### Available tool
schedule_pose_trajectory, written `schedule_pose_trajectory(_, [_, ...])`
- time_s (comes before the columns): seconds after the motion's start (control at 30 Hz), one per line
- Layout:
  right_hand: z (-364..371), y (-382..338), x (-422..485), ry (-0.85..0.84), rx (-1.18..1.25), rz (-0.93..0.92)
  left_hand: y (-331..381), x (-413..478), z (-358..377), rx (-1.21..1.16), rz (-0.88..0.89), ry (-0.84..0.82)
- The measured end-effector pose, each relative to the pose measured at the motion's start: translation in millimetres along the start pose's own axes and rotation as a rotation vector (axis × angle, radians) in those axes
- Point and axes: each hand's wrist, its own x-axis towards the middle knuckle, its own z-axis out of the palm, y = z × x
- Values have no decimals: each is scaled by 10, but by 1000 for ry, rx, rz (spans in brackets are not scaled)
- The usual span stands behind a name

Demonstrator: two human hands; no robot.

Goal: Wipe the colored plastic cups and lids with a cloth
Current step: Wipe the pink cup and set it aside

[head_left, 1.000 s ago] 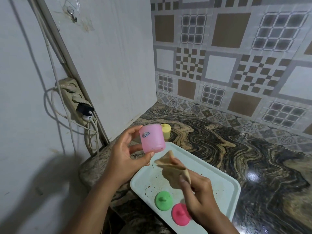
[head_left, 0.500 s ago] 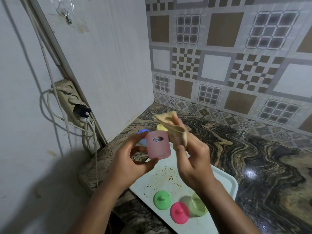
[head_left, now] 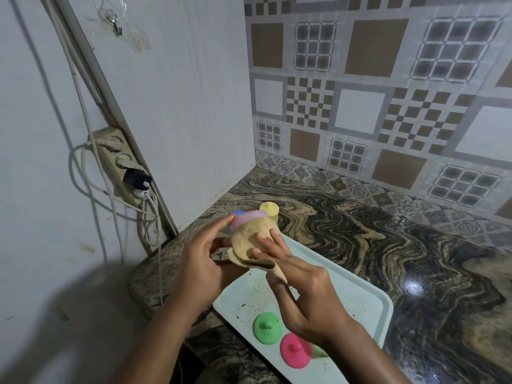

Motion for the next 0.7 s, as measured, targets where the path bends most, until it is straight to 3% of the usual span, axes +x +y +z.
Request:
schedule_pose_trajectory(0.2, [-35,56,-258,-11,-7,4,-81,28,19,-28,-11,-4])
schedule_pose_trajectory(0.33, [-2,114,-412,-30,30,105,-36,46,0,-45,-31,-9])
schedule_pose_trajectory(0.43, [-29,114,-456,84,112,257,-18,49,-26,-65,-49,-15])
schedule_pose_trajectory(0.57, [-77,78,-347,328,408,512,-50,21,-42,-59,-74,-6])
schedule_pose_trajectory(0.7, [-158,24,-84,481,385,498,4,7,-36,-21,-52,4])
